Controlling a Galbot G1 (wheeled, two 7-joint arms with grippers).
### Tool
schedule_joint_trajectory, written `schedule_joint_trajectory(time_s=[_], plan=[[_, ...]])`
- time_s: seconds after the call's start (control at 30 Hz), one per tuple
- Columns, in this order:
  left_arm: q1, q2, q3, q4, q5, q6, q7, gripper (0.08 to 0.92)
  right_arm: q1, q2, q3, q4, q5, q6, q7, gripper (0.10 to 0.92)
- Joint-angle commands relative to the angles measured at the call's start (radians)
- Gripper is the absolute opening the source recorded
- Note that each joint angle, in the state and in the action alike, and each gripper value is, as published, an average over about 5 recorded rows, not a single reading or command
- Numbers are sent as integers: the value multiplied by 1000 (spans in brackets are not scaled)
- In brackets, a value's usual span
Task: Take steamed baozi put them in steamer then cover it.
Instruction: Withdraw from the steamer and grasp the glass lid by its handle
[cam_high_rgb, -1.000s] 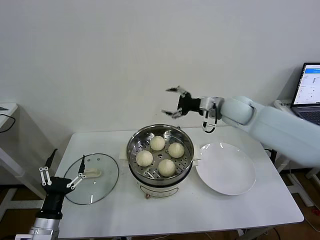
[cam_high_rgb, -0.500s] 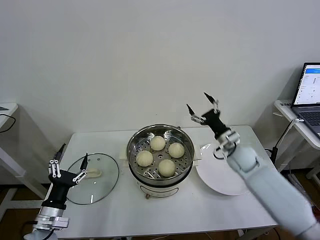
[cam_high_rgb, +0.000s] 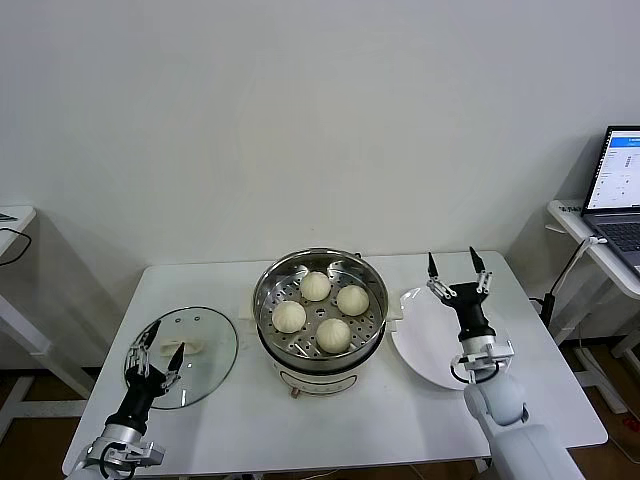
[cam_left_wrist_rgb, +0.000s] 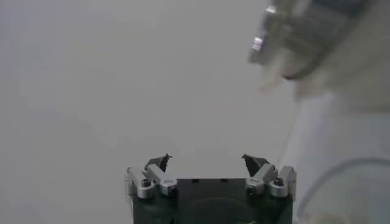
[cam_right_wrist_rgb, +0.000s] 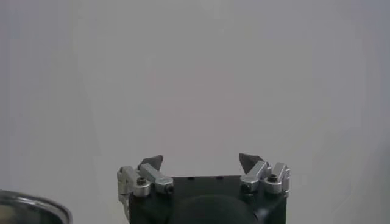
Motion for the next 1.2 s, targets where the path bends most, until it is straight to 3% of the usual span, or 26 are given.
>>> schedule_joint_trajectory(time_s=[0.03, 0.53, 1.2], plan=[[-44, 8, 22, 164, 196, 53, -47, 823, -117, 84, 116, 16, -41, 33, 21, 823], [-175, -29, 24, 319, 252, -15, -120, 823, -130, 100, 125, 14, -71, 32, 41, 823], [-244, -34, 30, 373, 256, -13, -131, 823, -140, 97, 129, 8, -76, 27, 34, 823]])
